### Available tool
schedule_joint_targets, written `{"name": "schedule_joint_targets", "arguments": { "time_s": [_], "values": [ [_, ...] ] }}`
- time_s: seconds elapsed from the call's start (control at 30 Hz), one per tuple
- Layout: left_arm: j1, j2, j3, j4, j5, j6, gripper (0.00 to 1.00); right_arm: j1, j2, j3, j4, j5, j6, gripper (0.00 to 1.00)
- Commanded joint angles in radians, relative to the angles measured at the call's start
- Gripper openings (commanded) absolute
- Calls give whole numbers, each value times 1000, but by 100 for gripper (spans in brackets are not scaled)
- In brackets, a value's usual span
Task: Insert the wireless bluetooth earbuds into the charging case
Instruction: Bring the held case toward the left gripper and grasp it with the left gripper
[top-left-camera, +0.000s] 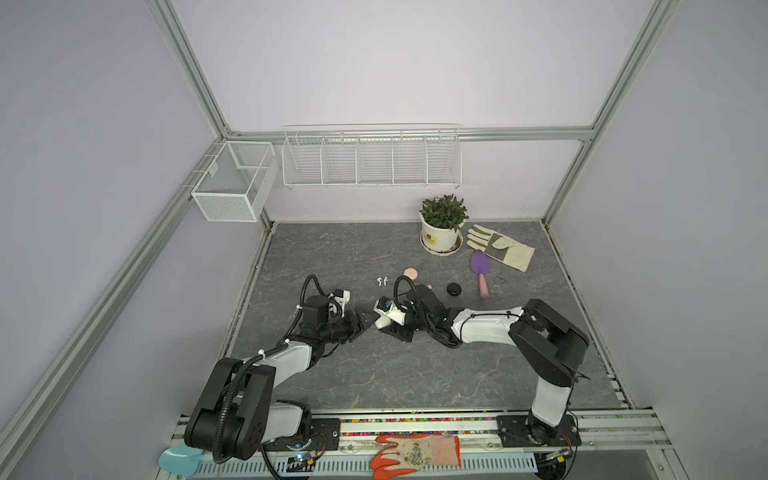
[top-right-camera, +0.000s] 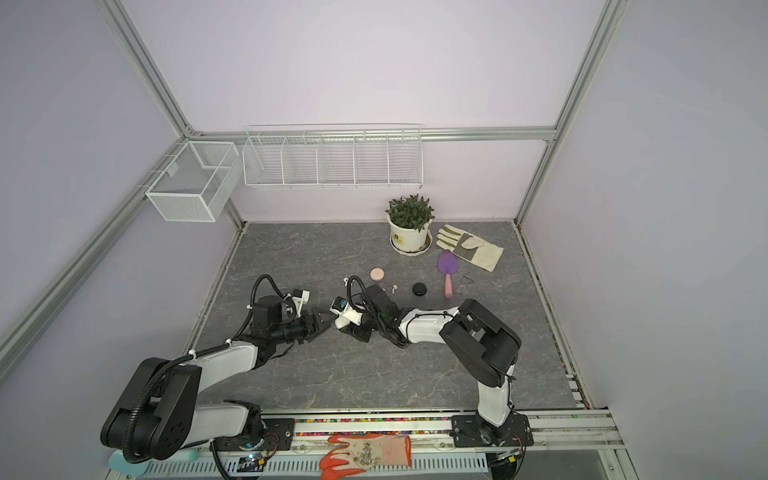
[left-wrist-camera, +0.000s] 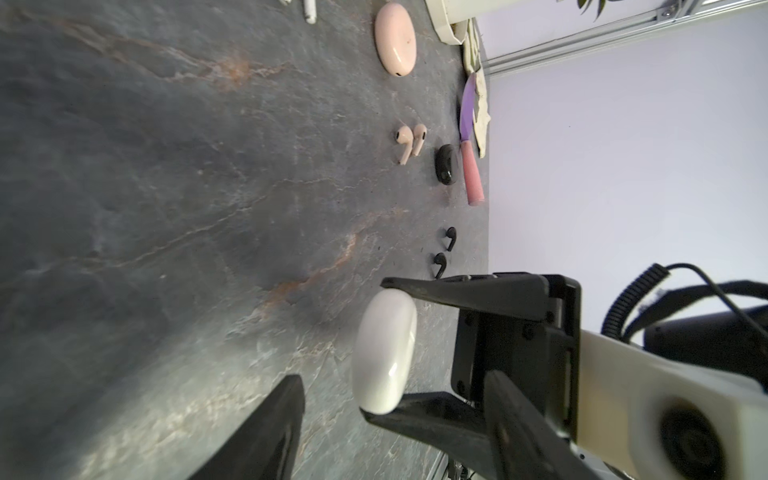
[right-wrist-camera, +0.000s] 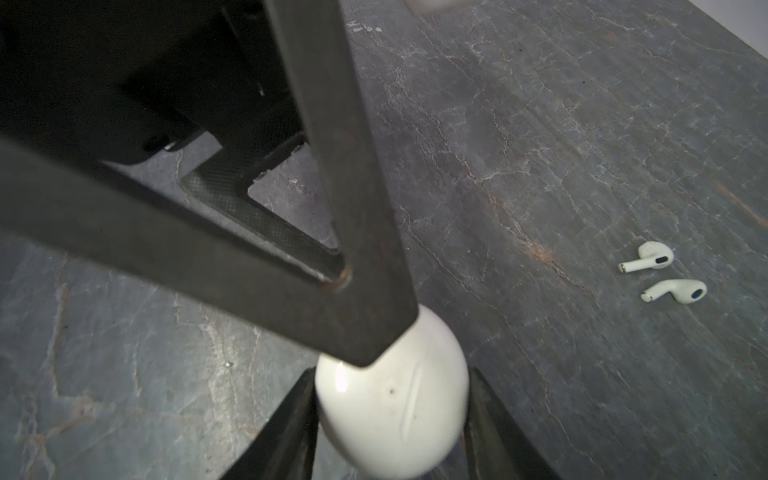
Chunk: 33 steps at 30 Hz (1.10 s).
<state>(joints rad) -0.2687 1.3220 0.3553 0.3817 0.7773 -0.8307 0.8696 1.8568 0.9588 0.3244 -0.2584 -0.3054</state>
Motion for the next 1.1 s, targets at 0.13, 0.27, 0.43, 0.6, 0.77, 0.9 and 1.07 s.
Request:
{"name": "schedule_joint_targets", "arguments": {
  "time_s": [0.13, 0.27, 0.43, 0.6, 0.77, 0.9, 1.07],
  "values": [
    [-4, 10, 10, 53, 39, 25, 65, -21, -67, -27, 56, -39, -30, 31],
    [-5, 22, 15, 60, 49, 31, 64, -24, -86, -28, 55, -49, -31, 31],
    [-34, 21, 19, 92, 82, 33, 55, -23, -103, -25, 48, -67, -27, 31],
    [-49, 14, 23, 105, 77, 38, 48, -20, -110, -26, 44, -66, -25, 31],
    [-50, 16, 19, 115, 83, 38, 40, -20, -103, -25, 44, -65, -28, 31],
    [-50, 21, 26, 121, 80, 37, 35, -17, -99, -22, 44, -64, -31, 32],
    [-50, 21, 39, 121, 83, 36, 28, -14, -94, -19, 44, -62, -32, 33]
  ]
}}
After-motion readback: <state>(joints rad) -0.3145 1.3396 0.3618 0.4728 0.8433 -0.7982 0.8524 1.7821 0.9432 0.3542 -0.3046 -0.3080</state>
